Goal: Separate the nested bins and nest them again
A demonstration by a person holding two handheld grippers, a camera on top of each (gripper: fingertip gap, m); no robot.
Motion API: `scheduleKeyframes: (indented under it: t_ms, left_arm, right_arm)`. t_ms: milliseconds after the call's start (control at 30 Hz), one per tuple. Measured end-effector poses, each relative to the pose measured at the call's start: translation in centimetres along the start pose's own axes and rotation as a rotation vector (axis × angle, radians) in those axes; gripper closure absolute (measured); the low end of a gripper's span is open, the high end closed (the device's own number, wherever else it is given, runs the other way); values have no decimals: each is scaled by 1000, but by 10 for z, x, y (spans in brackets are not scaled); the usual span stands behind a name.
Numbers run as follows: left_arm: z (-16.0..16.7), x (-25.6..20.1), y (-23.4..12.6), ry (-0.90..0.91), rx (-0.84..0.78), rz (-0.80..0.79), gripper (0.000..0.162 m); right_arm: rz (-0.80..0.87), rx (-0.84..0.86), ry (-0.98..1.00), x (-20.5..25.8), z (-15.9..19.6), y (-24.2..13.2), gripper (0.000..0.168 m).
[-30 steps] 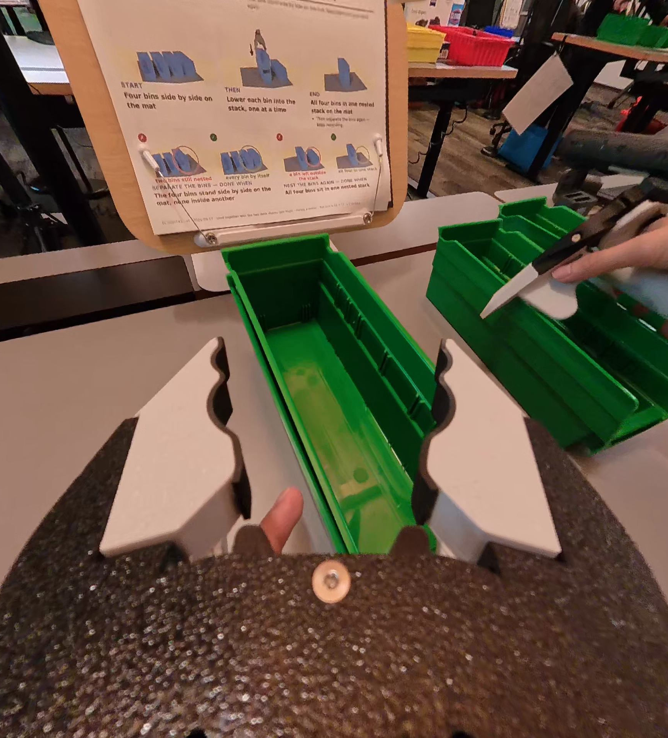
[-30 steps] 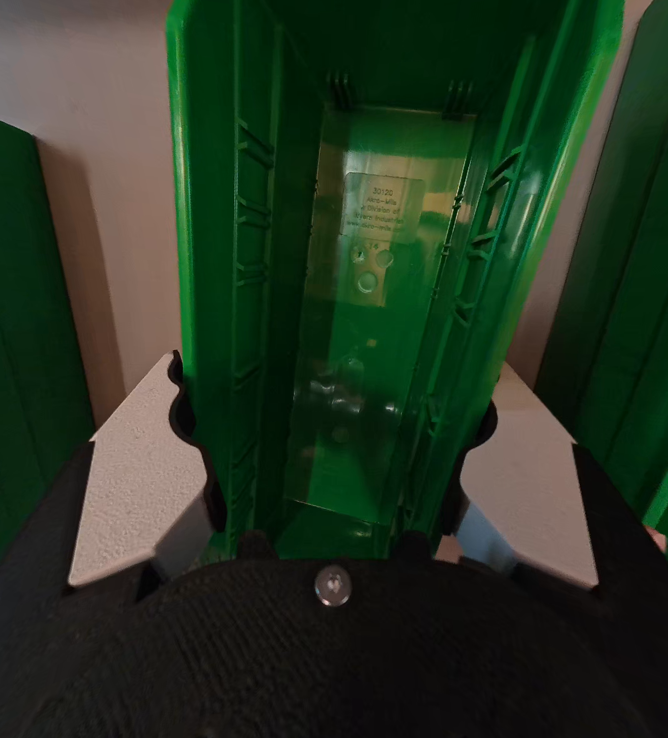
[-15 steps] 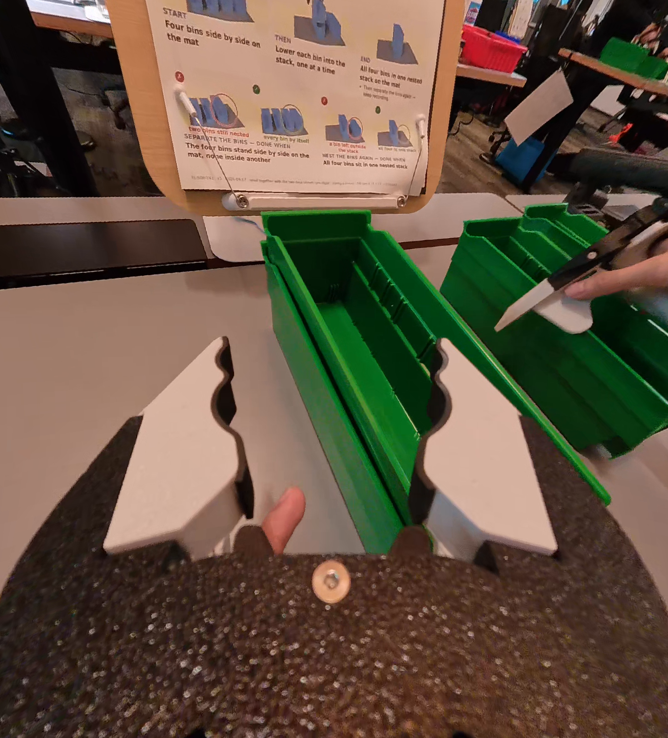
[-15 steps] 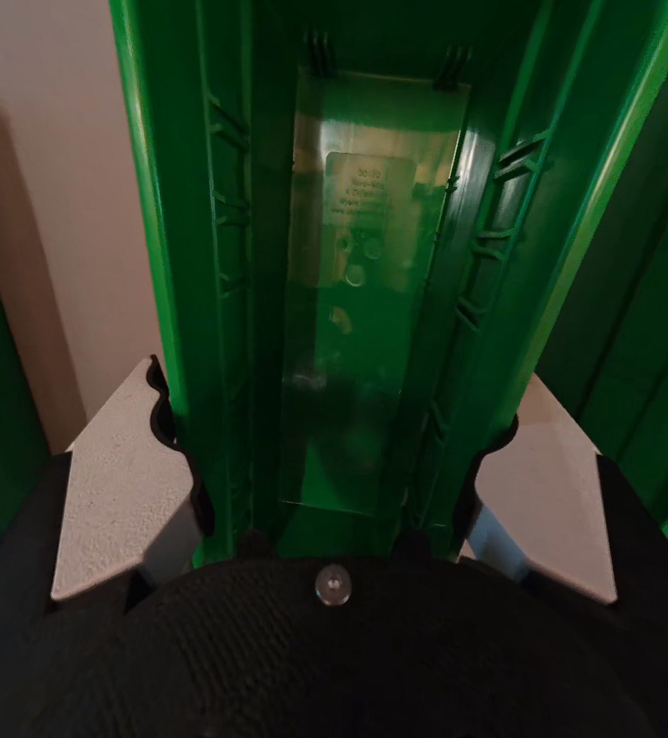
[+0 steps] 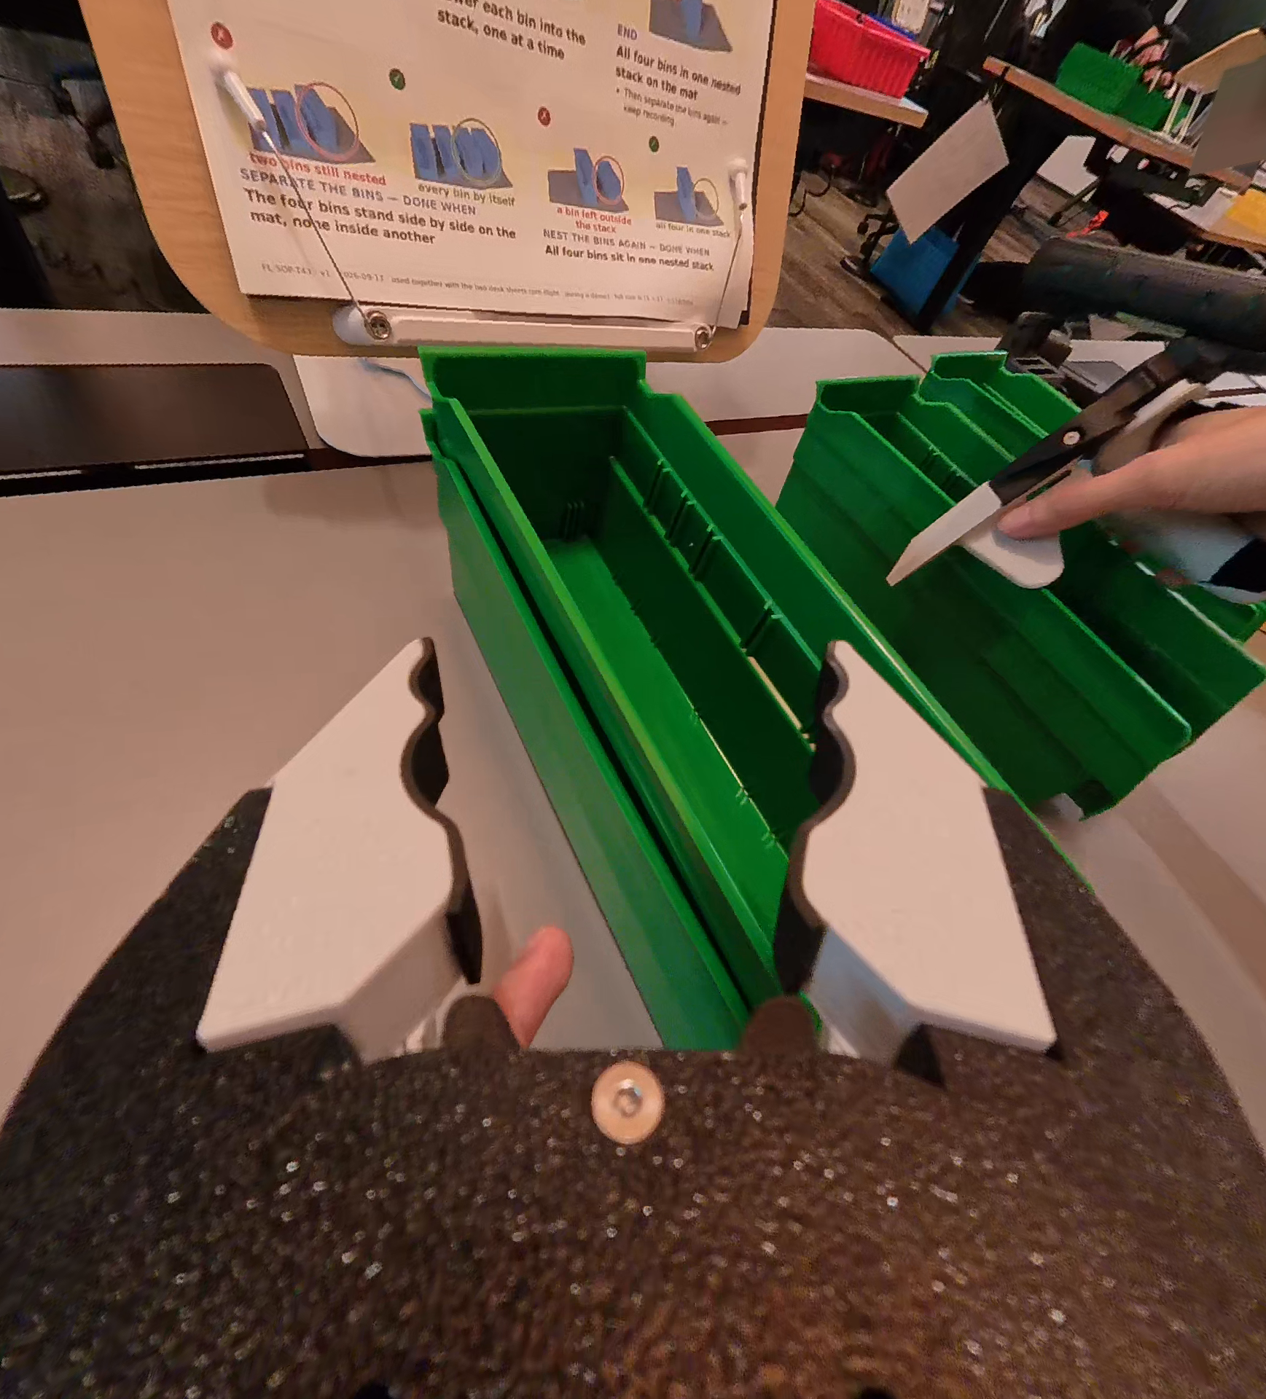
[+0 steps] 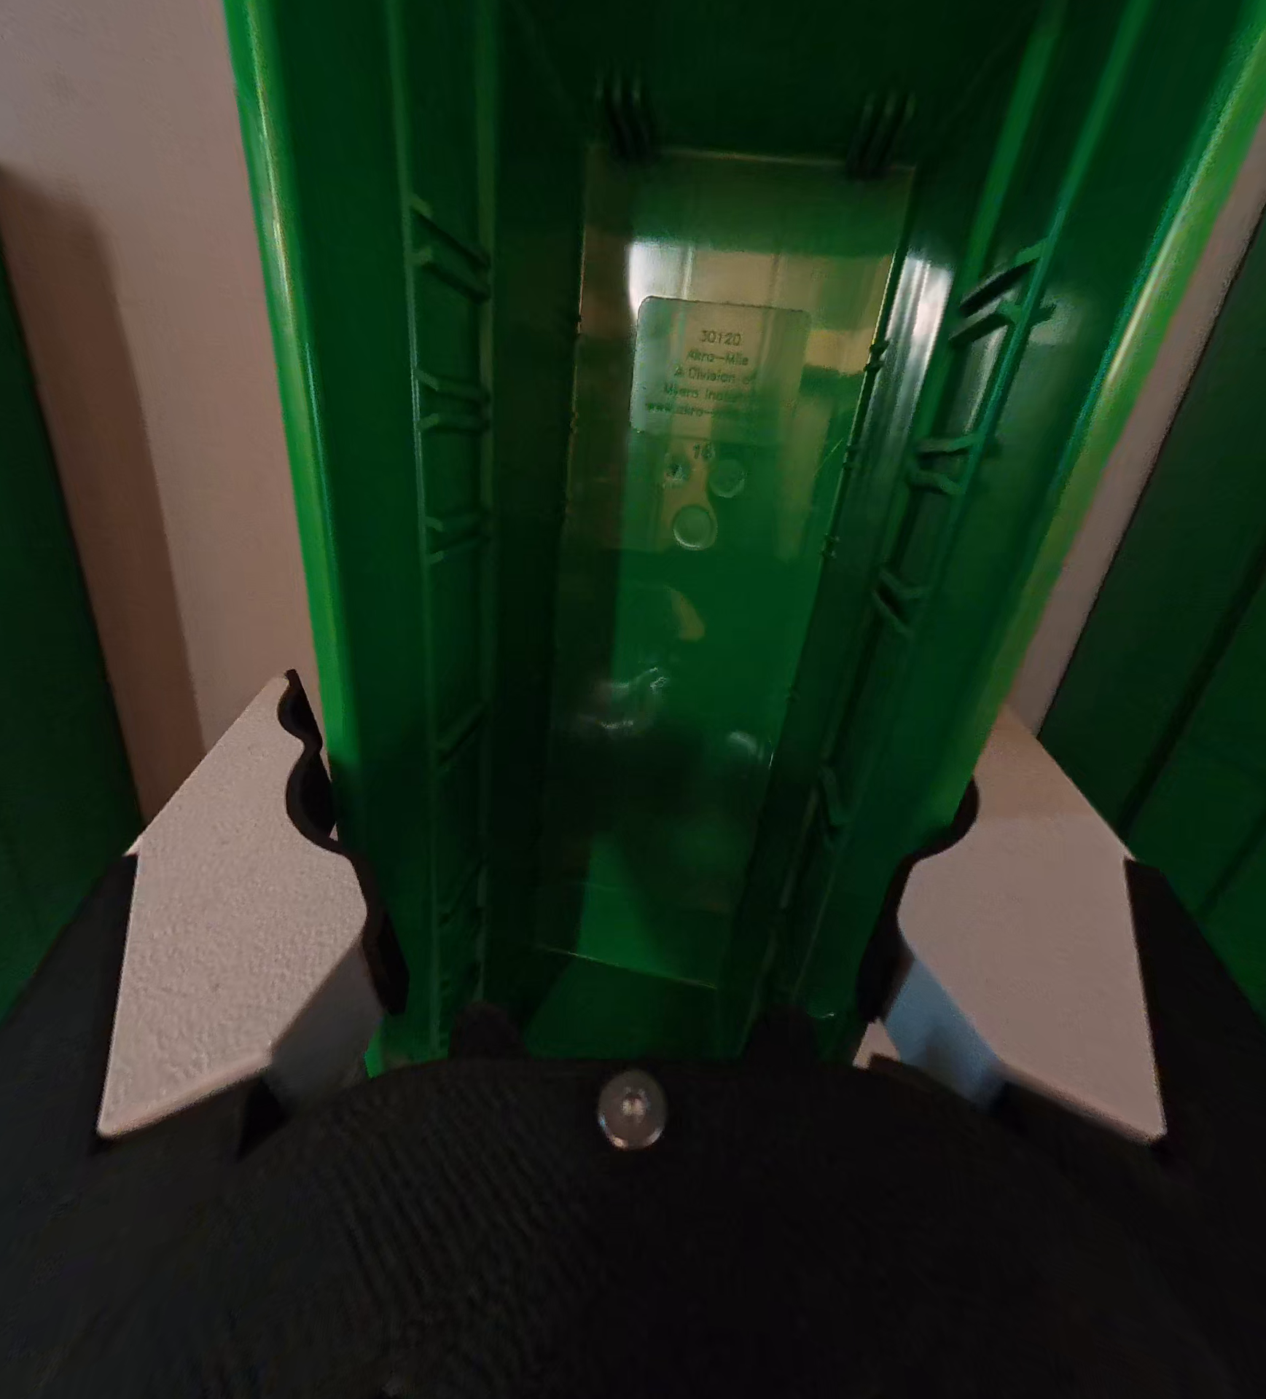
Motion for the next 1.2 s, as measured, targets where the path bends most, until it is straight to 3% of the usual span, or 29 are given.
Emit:
scheduleKeyframes:
  t_ms: [333,700,1200]
  left_arm:
    - [-2,-6,-3,-2,-6,30,65]
    - [-3,-12,-5,9,-8,45,66]
    - [-3,-6,-5,-1,-7,44,66]
  right_arm:
    - [-20,109,-50,0,12,-3,15]
    - [-28,140,-18,4,20,-9,33]
    - [-111,119,108,23,8,-66,42]
Point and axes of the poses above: each gripper's, where its closed fingertips meet, y out along the fingers, z out of its underside, x = y × z across the jaws, the point moved 6 cm from there along -y, back along the fingers, and after that the axes turned 3 degrees about -x, right-handed, at the moved point
